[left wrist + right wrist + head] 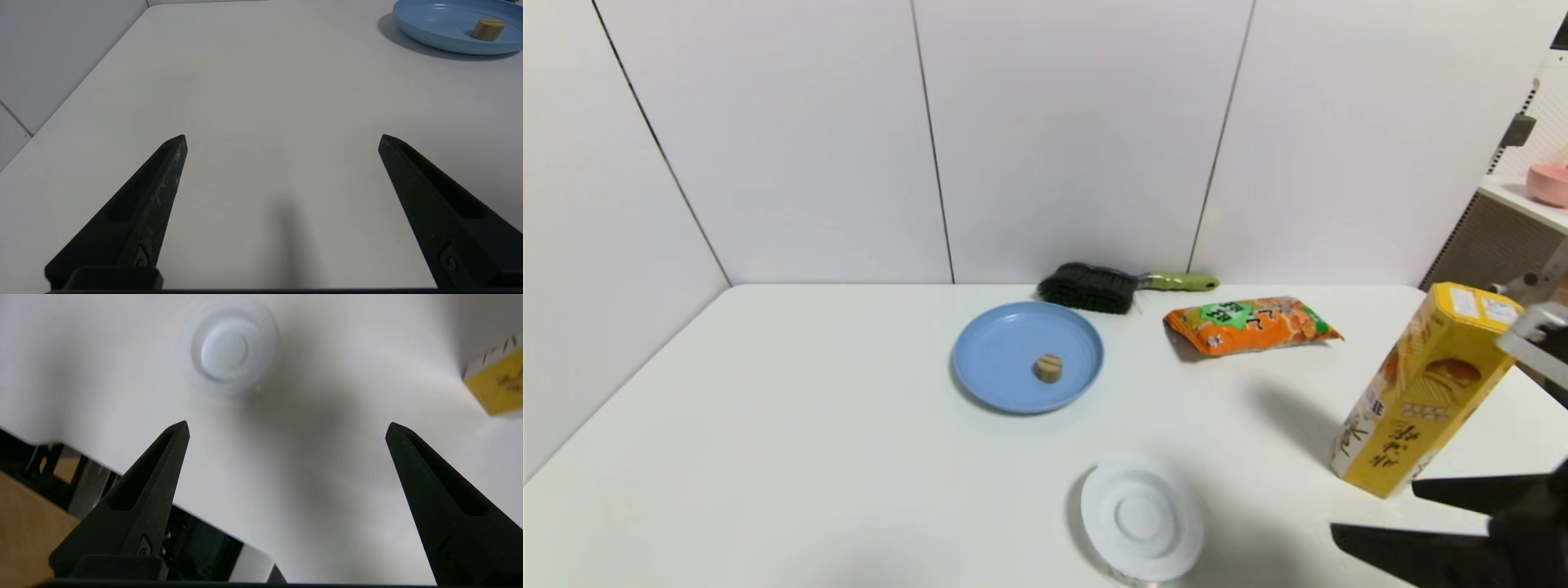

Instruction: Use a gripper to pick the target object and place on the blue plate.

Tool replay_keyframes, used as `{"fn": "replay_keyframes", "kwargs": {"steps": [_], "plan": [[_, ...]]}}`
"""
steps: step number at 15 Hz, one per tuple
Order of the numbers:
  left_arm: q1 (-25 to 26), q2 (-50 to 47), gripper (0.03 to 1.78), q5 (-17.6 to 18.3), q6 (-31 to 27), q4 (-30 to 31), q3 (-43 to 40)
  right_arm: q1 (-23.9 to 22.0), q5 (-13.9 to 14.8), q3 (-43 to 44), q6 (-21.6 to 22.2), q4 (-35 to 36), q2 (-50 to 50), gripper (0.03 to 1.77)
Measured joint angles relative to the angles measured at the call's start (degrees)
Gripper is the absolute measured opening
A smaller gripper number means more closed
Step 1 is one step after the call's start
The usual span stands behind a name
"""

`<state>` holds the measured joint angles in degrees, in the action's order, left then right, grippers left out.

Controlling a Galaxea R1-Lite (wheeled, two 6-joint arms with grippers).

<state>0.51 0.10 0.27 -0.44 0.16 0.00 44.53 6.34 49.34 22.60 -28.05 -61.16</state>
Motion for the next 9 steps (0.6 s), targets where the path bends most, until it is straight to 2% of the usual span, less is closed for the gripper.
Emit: {"fn": "replay_keyframes", "kwargs": {"steps": [2, 4, 7, 9], "plan": [[0.0, 0.0, 1.69, 0.0, 0.0, 0.0, 0.0, -0.9, -1.7, -6.0, -2.3, 0.1, 7.4, 1.67], [0.0, 0.0, 1.69, 0.0, 0.0, 0.0, 0.0, -4.0, -2.1, -11.7, -6.9, 0.9, 14.3, 1.68], [0.0, 0.0, 1.69, 0.0, 0.0, 0.0, 0.0, -13.9, -1.9, -17.4, -14.5, 5.2, 21.1, 1.69], [0.0, 0.0, 1.69, 0.0, 0.0, 0.0, 0.0, -21.0, -1.8, -19.8, -17.4, 9.4, 23.6, 1.69]]}}
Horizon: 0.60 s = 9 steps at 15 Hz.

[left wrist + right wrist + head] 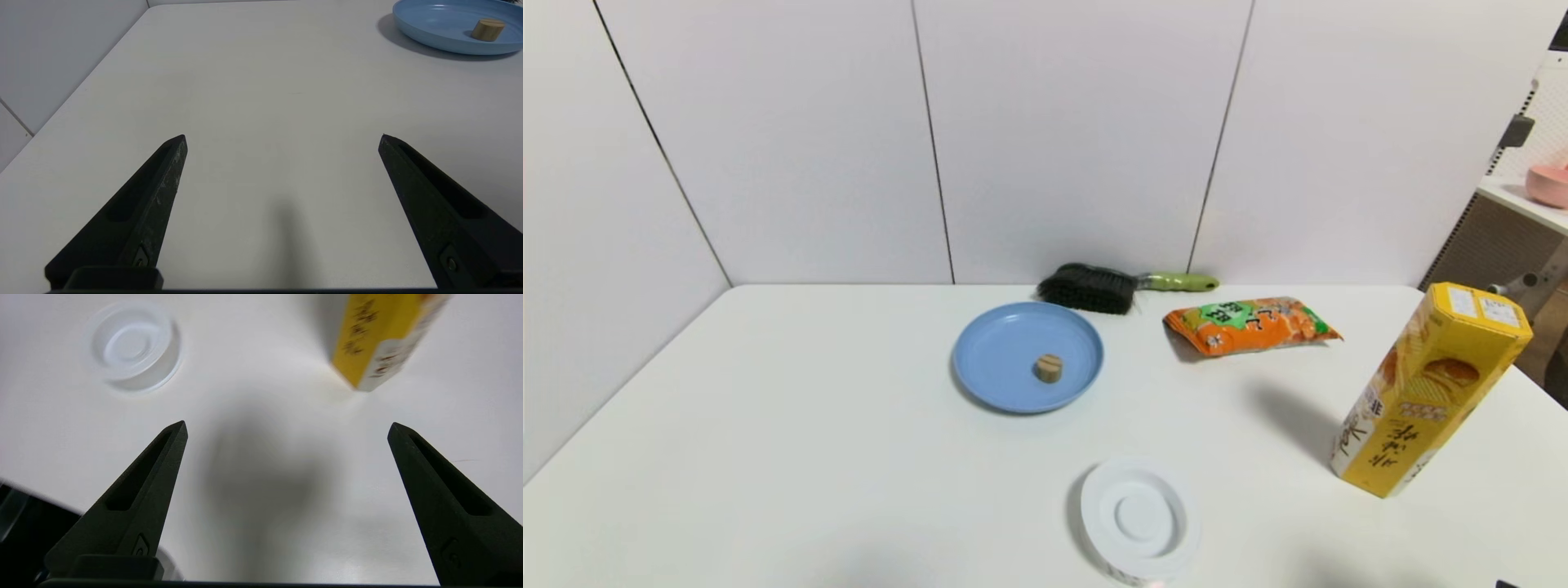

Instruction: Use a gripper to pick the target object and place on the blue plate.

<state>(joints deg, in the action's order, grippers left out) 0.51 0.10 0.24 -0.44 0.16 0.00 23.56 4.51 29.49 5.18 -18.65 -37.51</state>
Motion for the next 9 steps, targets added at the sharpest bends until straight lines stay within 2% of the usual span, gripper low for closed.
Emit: {"fn": "replay_keyframes", "kwargs": {"steps": [4, 6, 9], "plan": [[0.0, 0.0, 1.69, 0.0, 0.0, 0.0, 0.0, -11.7, 0.0, -5.4, -4.9, 10.3, 4.4, 1.69], [0.0, 0.0, 1.69, 0.0, 0.0, 0.0, 0.0, -14.7, 0.0, -9.3, -6.0, 16.8, 6.8, 1.69], [0.0, 0.0, 1.69, 0.0, 0.0, 0.0, 0.0, -17.0, -0.1, -15.4, -6.9, 24.7, 11.2, 1.69]]}}
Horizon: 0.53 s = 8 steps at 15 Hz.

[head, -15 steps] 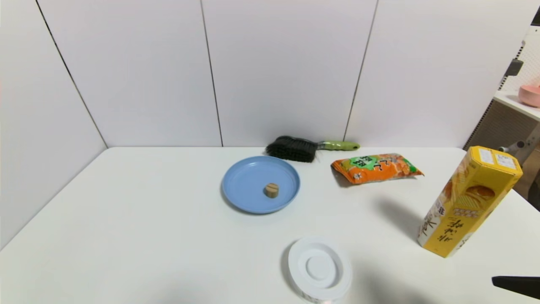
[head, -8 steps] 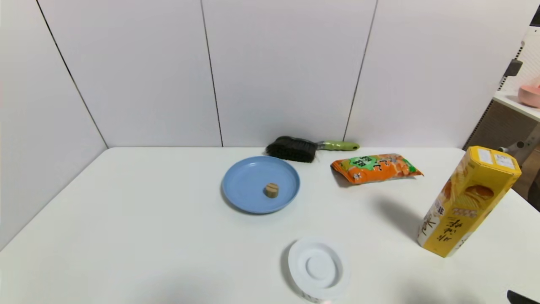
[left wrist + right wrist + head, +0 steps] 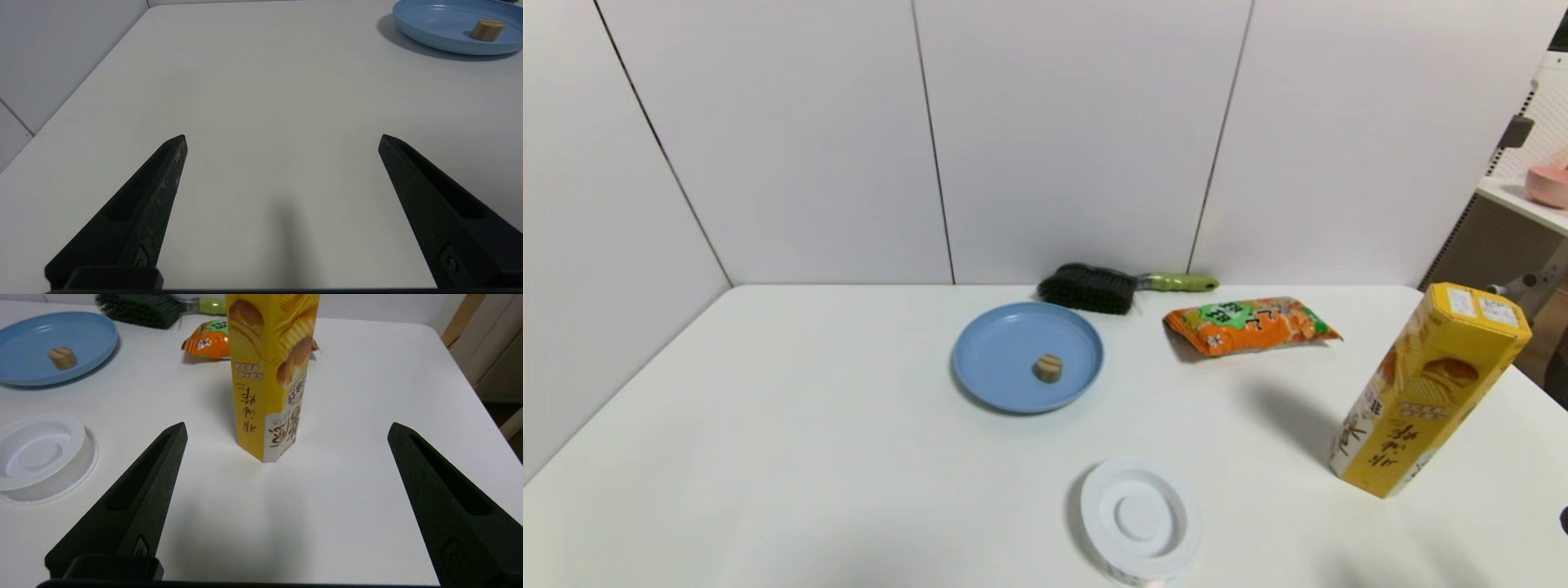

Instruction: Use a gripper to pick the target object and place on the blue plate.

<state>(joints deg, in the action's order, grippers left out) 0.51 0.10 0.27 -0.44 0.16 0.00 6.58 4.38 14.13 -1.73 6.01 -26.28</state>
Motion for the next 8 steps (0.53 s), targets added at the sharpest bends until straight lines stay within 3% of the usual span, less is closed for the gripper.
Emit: {"fn": "replay_keyframes", "kwargs": {"steps": [4, 8], "plan": [[0.0, 0.0, 1.69, 0.0, 0.0, 0.0, 0.0, -2.6, -1.4, -6.3, -1.1, 2.6, 7.5, 1.69], [0.0, 0.0, 1.69, 0.0, 0.0, 0.0, 0.0, -5.2, -2.7, -13.2, -0.6, 0.4, 13.7, 1.69]]}}
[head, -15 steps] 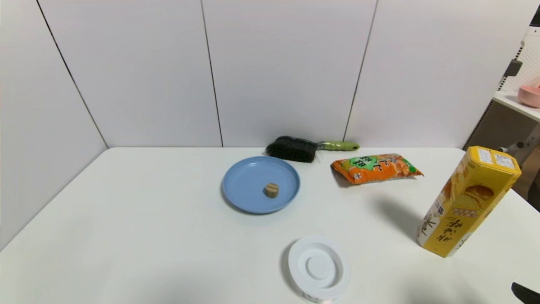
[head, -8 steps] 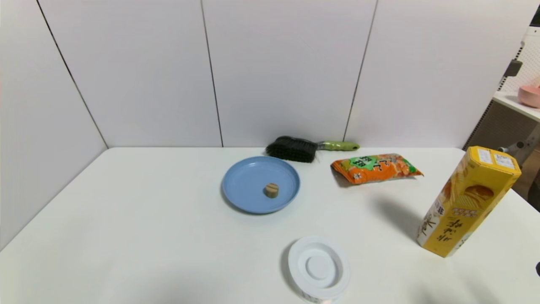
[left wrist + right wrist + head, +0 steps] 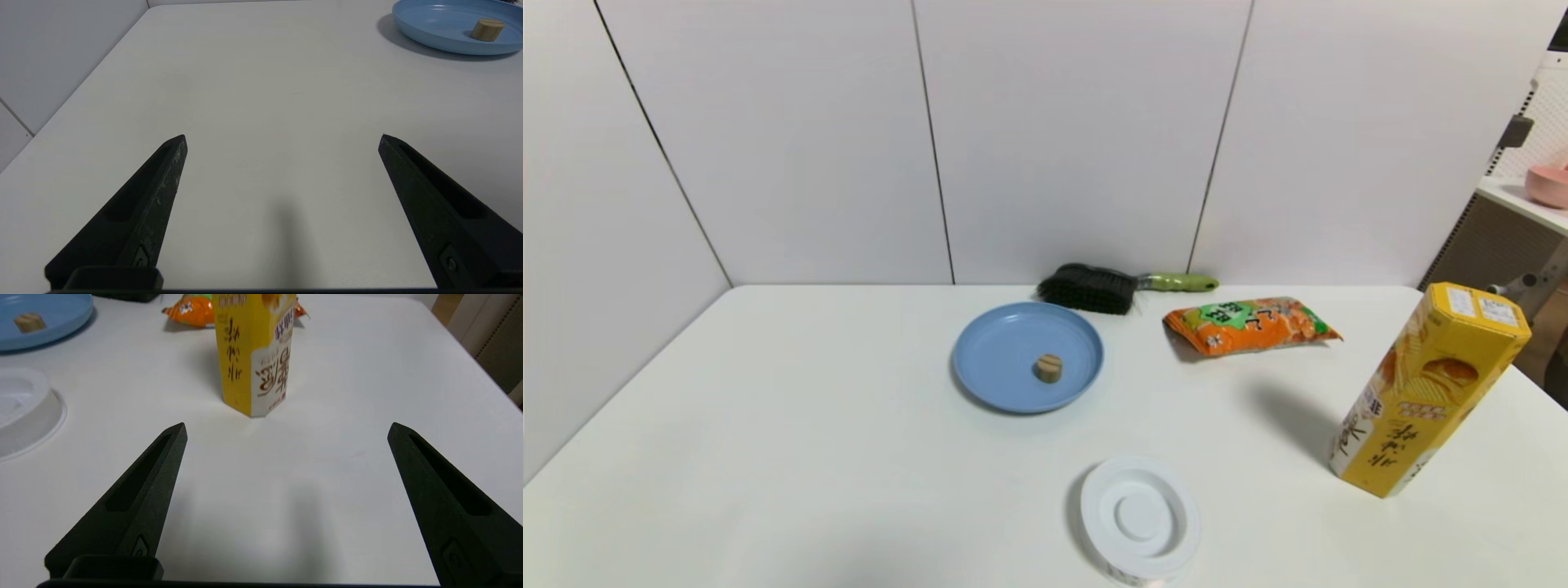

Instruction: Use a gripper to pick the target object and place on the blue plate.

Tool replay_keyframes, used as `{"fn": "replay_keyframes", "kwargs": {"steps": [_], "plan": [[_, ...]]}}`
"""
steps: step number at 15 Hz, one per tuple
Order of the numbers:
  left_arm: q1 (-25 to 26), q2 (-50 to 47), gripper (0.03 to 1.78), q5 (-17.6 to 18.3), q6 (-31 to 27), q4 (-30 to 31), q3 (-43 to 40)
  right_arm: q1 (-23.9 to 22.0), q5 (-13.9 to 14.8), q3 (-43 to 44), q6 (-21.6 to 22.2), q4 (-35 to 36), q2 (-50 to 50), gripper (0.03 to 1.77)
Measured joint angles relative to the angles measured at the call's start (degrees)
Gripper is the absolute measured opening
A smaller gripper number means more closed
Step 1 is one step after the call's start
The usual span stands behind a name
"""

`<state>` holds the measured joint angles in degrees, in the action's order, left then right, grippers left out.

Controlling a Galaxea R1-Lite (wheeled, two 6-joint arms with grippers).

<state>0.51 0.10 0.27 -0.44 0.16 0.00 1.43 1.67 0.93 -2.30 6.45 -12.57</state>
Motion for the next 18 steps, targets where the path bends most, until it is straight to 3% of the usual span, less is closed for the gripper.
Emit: {"fn": "replay_keyframes", "kwargs": {"steps": [3, 8, 18], "plan": [[0.0, 0.0, 1.69, 0.0, 0.0, 0.0, 0.0, -0.8, -1.3, -0.7, 1.2, -6.1, 5.5, 1.69], [0.0, 0.0, 1.69, 0.0, 0.0, 0.0, 0.0, -1.2, -0.7, -0.9, 7.0, -6.3, 11.7, 1.69], [0.0, 0.0, 1.69, 0.0, 0.0, 0.0, 0.0, -1.2, -0.7, -0.9, 6.6, -6.3, 12.6, 1.69]]}}
